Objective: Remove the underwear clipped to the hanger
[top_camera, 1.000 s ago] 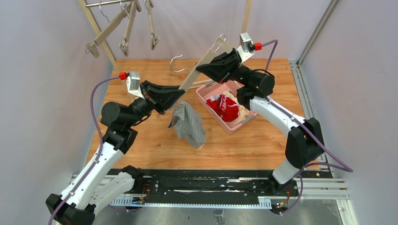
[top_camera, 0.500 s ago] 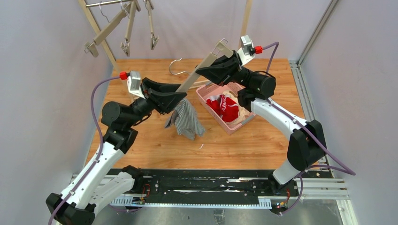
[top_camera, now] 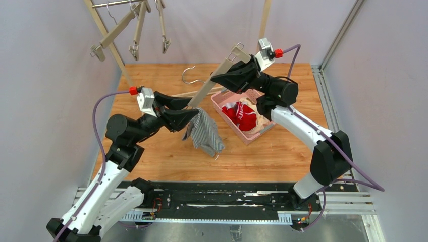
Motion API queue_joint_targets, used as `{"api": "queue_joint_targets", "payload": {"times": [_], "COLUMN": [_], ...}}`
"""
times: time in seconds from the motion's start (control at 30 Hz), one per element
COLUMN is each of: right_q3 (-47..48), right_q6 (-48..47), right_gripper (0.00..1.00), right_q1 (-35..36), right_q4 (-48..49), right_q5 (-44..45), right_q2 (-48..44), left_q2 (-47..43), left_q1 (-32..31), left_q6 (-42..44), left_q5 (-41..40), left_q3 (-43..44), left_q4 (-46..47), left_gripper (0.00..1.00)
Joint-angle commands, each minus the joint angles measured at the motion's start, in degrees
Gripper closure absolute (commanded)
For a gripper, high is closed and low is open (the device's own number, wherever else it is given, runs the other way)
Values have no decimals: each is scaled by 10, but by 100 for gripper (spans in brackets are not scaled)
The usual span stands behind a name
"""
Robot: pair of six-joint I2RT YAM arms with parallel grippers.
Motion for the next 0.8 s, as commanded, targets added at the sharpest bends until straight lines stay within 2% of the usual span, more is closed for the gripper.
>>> {"api": "queue_joint_targets", "payload": {"times": [0.0,0.33,0.5,0.77], "right_q3": [9,11,10,8], "right_q6": [-18,-16,-16,-14], "right_gripper": [99,99,99,99], "right_q1": [1,1,1,1], "right_q4": [23,22,20,20], "right_q5": [19,23,22,22], "right_q2": [-26,-28,-32,-32], "left_q2": [-24,-41,-46,-55], "left_q1": [-6,-6,-6,-6], "left_q6": [41,65,77,101], "left_q5": [15,0,-47,-91], "left_q3": [-13,-30,-34,-23], "left_q4": [-55,-84,-95,-100], "left_gripper": [51,52,44,42]}}
